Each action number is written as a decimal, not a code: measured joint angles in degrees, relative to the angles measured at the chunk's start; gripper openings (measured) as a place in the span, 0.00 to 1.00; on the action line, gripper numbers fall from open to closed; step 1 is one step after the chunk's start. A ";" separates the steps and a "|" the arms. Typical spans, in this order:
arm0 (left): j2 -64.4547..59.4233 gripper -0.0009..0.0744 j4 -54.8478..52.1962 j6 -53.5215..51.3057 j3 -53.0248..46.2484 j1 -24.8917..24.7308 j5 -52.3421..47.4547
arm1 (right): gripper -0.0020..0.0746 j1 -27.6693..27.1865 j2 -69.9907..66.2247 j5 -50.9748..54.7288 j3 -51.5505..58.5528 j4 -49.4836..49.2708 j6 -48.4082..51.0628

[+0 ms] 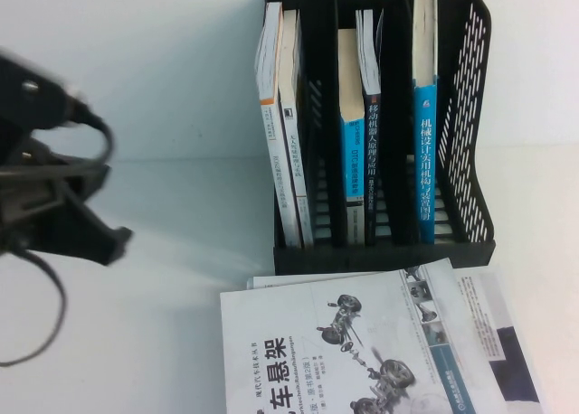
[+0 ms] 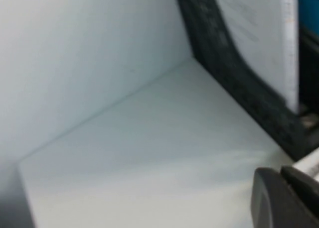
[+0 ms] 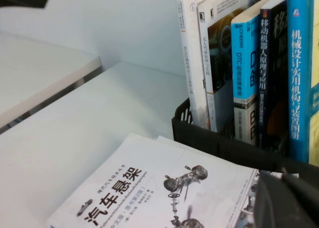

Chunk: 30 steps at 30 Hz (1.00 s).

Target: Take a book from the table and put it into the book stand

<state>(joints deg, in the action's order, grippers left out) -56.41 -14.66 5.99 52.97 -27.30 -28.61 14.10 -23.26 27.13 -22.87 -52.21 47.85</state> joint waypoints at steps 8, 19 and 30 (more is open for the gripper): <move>13.13 0.01 -3.78 -0.40 -0.08 9.99 -0.16 | 0.02 0.00 0.00 0.08 0.09 0.00 0.00; 33.89 0.01 4.42 9.39 -9.53 17.38 -0.46 | 0.02 0.00 0.00 0.08 0.09 0.00 0.00; 50.09 0.01 17.70 10.68 -47.54 25.78 22.00 | 0.02 0.00 0.00 0.08 0.35 0.00 0.00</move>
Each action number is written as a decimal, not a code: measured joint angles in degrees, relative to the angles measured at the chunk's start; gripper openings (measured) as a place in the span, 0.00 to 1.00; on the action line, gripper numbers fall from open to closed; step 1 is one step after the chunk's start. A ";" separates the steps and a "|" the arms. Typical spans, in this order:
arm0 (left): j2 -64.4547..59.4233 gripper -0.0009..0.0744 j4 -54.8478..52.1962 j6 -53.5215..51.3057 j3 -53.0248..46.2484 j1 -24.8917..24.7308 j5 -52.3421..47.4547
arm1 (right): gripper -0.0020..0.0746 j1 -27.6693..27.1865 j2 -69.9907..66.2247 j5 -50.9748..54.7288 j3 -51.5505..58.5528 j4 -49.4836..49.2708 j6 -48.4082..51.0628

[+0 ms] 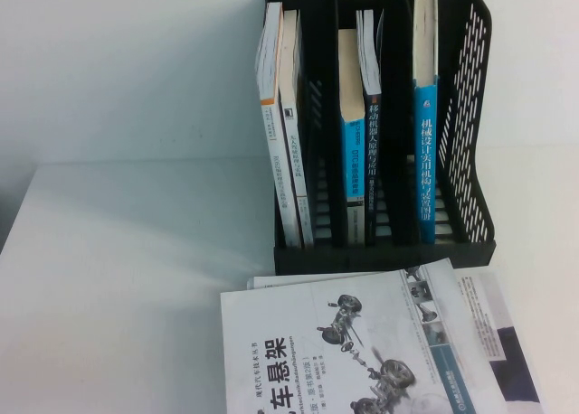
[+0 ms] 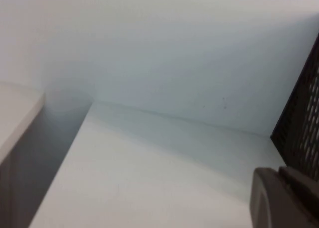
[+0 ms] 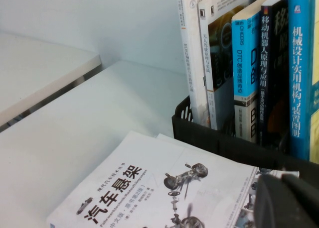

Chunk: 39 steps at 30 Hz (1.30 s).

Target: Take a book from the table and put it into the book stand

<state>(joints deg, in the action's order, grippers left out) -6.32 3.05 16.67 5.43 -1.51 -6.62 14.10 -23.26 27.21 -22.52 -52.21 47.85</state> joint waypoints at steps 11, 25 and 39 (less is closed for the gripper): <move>6.95 0.01 4.34 -0.11 -6.13 3.46 -13.60 | 0.02 0.00 0.00 0.00 0.04 0.00 0.00; 6.95 0.01 4.34 0.00 -6.01 3.46 -14.34 | 0.02 0.00 0.00 0.00 0.04 0.00 0.00; 6.95 0.01 4.34 0.00 -6.01 3.46 -14.44 | 0.02 0.00 0.00 0.00 0.04 0.00 0.00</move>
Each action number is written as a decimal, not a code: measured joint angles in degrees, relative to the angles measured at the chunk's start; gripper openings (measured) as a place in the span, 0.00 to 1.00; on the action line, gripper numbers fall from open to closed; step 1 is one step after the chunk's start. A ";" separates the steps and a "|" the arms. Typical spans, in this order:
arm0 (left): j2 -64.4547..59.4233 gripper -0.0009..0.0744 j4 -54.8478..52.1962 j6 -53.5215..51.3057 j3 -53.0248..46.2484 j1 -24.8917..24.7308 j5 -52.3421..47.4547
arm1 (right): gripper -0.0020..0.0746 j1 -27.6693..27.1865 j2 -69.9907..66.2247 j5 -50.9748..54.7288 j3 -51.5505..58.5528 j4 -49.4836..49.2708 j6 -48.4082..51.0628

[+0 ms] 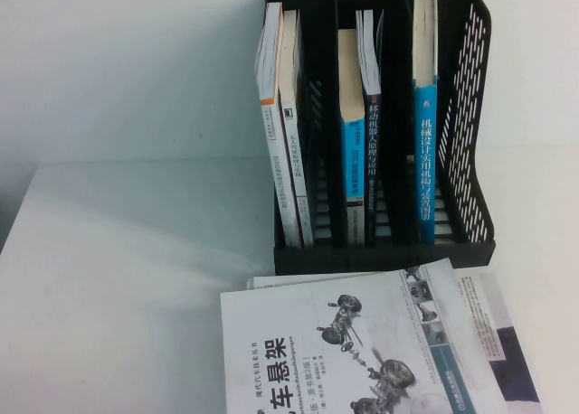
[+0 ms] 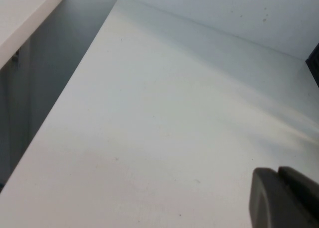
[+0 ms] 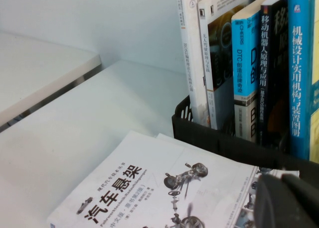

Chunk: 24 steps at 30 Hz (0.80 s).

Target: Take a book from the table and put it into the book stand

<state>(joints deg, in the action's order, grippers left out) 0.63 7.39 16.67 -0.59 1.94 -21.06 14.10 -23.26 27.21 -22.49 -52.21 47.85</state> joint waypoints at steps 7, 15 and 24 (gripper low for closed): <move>0.00 0.01 0.00 0.00 0.00 0.00 0.00 | 0.02 0.00 1.00 0.00 0.00 0.00 0.00; 0.00 0.01 0.00 0.00 0.00 0.00 0.00 | 0.02 -1.51 9.26 -3.19 0.63 3.42 4.53; 0.00 0.01 0.00 0.00 0.00 0.00 0.00 | 0.02 -3.26 22.99 -15.09 15.80 3.19 5.29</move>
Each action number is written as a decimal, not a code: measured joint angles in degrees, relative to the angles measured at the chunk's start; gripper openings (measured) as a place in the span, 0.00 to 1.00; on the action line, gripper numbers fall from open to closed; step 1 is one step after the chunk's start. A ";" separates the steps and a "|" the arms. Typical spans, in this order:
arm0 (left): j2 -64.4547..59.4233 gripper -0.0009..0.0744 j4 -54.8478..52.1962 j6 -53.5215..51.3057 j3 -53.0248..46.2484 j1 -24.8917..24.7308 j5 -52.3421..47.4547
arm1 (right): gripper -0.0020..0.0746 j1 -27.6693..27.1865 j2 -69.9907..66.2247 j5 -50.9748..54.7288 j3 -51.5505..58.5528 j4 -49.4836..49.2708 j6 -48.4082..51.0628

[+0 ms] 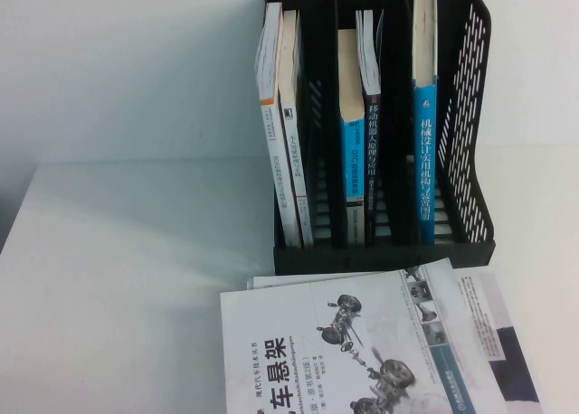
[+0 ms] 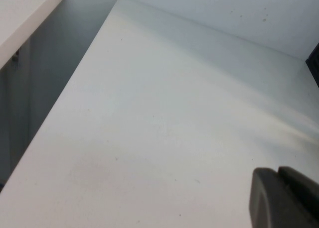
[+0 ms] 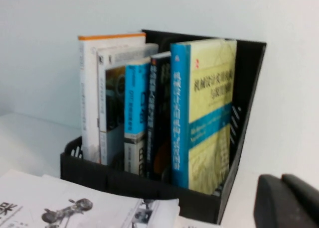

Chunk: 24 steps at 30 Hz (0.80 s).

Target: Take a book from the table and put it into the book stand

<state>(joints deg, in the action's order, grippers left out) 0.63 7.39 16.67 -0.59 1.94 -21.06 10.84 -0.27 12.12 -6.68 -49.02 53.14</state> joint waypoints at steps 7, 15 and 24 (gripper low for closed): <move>0.00 0.01 0.00 0.00 0.00 0.00 0.00 | 0.02 -0.10 0.56 -6.17 8.18 -8.70 0.00; 0.00 0.01 0.00 0.00 0.00 0.00 0.00 | 0.02 -0.10 0.56 -6.53 8.20 12.40 -23.11; 0.00 0.01 0.00 0.00 0.00 0.00 -0.09 | 0.02 -0.10 0.56 -3.31 8.20 68.57 -83.07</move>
<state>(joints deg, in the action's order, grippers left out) 0.63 7.39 16.67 -0.59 1.94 -21.15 10.74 0.29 8.81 1.52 19.55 -29.93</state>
